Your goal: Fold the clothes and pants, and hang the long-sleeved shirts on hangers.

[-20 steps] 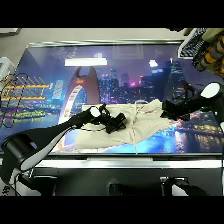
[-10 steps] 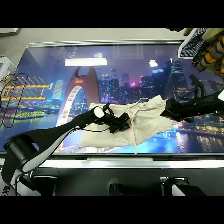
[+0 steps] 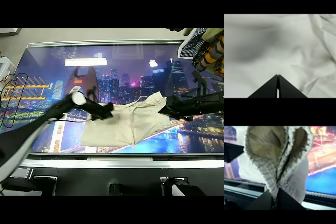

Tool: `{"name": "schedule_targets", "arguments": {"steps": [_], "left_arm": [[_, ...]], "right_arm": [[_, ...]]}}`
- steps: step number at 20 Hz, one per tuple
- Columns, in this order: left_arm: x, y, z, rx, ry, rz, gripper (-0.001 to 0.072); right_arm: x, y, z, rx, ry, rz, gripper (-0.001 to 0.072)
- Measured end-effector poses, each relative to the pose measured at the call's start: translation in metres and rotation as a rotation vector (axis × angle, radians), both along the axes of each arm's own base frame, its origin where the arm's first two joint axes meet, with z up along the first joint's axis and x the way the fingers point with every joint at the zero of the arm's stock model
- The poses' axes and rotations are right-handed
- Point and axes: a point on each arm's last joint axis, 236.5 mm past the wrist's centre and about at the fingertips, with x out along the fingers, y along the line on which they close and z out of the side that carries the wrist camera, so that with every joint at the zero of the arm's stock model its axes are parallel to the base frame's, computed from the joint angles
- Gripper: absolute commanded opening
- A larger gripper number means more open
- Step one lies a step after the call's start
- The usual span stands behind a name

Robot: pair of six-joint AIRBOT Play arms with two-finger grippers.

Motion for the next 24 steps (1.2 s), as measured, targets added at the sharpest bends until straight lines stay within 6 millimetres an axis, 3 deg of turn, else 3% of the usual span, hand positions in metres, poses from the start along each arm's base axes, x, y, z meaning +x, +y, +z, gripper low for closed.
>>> {"name": "schedule_targets", "arguments": {"steps": [5, 9, 14, 19, 24], "left_arm": [[0.009, 0.112, 0.075, 0.176, -0.159, 0.044, 0.0009], [-0.002, 0.161, 0.121, 0.222, -0.234, 0.106, 0.0009], [-0.020, 0.182, 0.151, 0.235, -0.282, 0.129, 0.0009], [-0.027, 0.187, 0.157, 0.241, -0.288, 0.132, 0.0010], [-0.028, 0.188, 0.158, 0.243, -0.289, 0.132, 0.0010]], "right_arm": [[0.000, 0.034, 0.003, 0.006, -0.022, 0.048, 0.0034], [-0.002, 0.071, -0.015, -0.050, 0.009, 0.084, 0.0035], [0.005, 0.126, -0.029, -0.040, 0.007, 0.081, 0.0034], [0.024, 0.175, -0.013, 0.024, -0.045, 0.090, 0.0035], [0.041, 0.209, -0.016, 0.103, -0.012, 0.089, 0.0035]]}}
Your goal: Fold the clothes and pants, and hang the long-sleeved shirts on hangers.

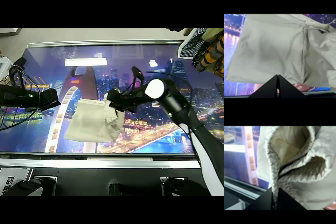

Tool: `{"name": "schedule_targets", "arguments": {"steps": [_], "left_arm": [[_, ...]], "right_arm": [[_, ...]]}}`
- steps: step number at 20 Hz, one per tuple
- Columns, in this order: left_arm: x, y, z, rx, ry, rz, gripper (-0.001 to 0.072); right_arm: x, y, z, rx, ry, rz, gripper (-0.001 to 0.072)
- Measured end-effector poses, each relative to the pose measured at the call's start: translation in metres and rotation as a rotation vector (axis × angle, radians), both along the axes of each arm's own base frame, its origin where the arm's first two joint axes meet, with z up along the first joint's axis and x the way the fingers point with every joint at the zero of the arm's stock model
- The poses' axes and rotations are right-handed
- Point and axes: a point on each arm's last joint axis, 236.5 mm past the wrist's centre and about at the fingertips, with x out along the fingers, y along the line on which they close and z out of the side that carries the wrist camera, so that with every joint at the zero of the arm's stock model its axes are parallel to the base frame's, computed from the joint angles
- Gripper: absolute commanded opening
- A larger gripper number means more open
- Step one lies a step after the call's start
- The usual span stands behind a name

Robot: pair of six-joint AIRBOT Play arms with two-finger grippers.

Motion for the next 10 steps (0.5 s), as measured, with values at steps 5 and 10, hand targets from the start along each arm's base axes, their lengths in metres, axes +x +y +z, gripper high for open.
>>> {"name": "schedule_targets", "arguments": {"steps": [5, 10], "left_arm": [[0.003, 0.000, -0.004, -0.002, -0.006, 0.006, 0.0010], [0.011, -0.019, -0.049, -0.067, 0.053, 0.003, 0.0009]], "right_arm": [[0.007, 0.011, -0.007, 0.012, -0.007, 0.041, 0.0035], [0.011, -0.044, -0.014, -0.188, -0.024, 0.038, 0.0035]]}}
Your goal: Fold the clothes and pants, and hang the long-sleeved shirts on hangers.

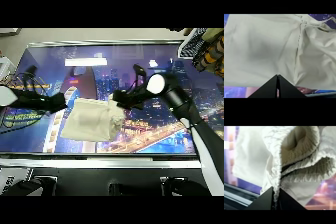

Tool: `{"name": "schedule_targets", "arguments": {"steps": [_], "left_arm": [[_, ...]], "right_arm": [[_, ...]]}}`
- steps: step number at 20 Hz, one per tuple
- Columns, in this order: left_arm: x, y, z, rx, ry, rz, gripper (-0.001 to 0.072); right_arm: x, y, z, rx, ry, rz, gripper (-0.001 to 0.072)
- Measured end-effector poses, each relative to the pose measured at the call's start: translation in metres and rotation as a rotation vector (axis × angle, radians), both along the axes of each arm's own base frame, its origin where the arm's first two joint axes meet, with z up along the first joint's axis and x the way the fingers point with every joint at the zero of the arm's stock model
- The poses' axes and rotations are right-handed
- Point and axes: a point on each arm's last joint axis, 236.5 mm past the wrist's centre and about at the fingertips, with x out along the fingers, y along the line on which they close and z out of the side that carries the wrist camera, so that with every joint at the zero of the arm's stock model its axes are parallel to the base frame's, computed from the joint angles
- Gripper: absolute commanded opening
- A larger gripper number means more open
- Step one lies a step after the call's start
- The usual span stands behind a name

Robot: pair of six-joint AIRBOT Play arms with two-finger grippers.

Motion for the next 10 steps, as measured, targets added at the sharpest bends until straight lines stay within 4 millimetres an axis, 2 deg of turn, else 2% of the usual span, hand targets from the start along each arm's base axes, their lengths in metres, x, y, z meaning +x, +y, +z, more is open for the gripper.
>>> {"name": "schedule_targets", "arguments": {"steps": [3, 5, 8, 10], "left_arm": [[0.006, -0.050, -0.040, -0.130, 0.068, -0.045, 0.0008], [0.009, -0.096, -0.065, -0.214, 0.110, -0.070, 0.0007], [0.004, -0.169, -0.103, -0.315, 0.199, -0.083, 0.0007], [-0.001, -0.215, -0.121, -0.374, 0.247, -0.078, 0.0007]], "right_arm": [[0.000, -0.043, 0.015, -0.089, -0.020, -0.039, 0.0035], [-0.003, -0.071, 0.026, -0.139, -0.032, -0.059, 0.0035], [-0.012, -0.105, 0.039, -0.195, -0.038, -0.075, 0.0035], [-0.019, -0.125, 0.045, -0.227, -0.039, -0.078, 0.0035]]}}
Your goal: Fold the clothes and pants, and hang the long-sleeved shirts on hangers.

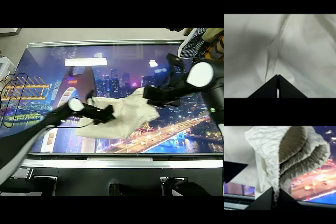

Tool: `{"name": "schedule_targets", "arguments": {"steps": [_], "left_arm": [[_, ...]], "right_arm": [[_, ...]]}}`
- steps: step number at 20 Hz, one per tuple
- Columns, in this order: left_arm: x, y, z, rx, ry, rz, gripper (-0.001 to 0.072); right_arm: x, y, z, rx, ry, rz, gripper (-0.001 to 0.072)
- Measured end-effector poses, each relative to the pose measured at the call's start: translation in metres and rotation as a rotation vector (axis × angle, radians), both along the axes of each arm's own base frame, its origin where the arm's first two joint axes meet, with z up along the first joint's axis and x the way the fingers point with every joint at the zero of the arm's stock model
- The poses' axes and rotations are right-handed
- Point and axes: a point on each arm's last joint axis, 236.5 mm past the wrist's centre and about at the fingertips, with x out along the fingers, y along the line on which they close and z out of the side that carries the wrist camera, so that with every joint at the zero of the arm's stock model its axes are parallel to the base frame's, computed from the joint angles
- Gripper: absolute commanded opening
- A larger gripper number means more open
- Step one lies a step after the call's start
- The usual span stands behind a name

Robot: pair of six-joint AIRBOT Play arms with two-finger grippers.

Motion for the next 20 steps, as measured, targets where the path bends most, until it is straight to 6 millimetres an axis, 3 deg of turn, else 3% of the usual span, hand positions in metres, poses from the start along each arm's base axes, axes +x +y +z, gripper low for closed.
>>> {"name": "schedule_targets", "arguments": {"steps": [4, 8, 15, 20], "left_arm": [[0.002, -0.076, -0.018, -0.085, 0.050, 0.035, 0.0007], [0.005, -0.127, -0.026, -0.138, 0.093, 0.060, 0.0006], [0.002, -0.182, -0.046, -0.188, 0.193, 0.101, 0.0005], [-0.007, -0.199, -0.058, -0.194, 0.259, 0.132, 0.0005]], "right_arm": [[-0.014, -0.036, 0.009, -0.073, 0.004, -0.009, 0.0035], [-0.028, -0.064, 0.014, -0.155, 0.013, -0.011, 0.0035], [-0.035, -0.075, 0.018, -0.189, 0.010, 0.000, 0.0035], [-0.029, -0.075, 0.020, -0.188, -0.015, -0.001, 0.0035]]}}
